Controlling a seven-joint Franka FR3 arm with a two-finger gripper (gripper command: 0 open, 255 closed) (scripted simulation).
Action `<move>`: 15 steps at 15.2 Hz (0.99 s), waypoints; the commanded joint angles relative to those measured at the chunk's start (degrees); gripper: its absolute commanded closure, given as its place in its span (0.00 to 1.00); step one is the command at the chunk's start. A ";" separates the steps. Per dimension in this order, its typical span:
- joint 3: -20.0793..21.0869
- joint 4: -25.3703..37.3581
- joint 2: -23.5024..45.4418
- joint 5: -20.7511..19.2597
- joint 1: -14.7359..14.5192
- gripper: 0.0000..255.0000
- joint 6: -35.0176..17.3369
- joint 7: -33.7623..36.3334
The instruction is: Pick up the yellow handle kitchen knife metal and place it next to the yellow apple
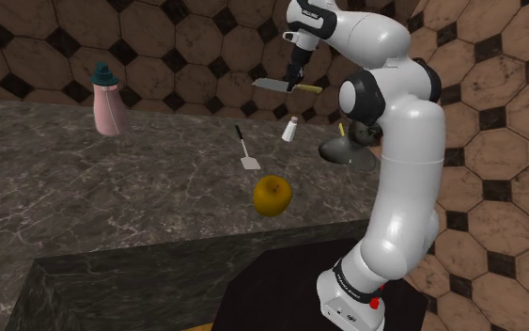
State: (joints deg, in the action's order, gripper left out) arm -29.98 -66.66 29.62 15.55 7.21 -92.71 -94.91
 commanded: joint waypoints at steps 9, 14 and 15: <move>0.01 -18.44 -14.57 -6.78 -11.27 1.00 -5.50 8.32; 1.93 -28.46 -22.94 -11.12 -17.12 1.00 -8.53 15.80; 2.49 -30.14 -24.42 -11.88 -18.07 1.00 -8.97 17.36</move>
State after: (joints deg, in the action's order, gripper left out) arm -28.05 -94.62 7.24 4.73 -9.61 -101.23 -79.48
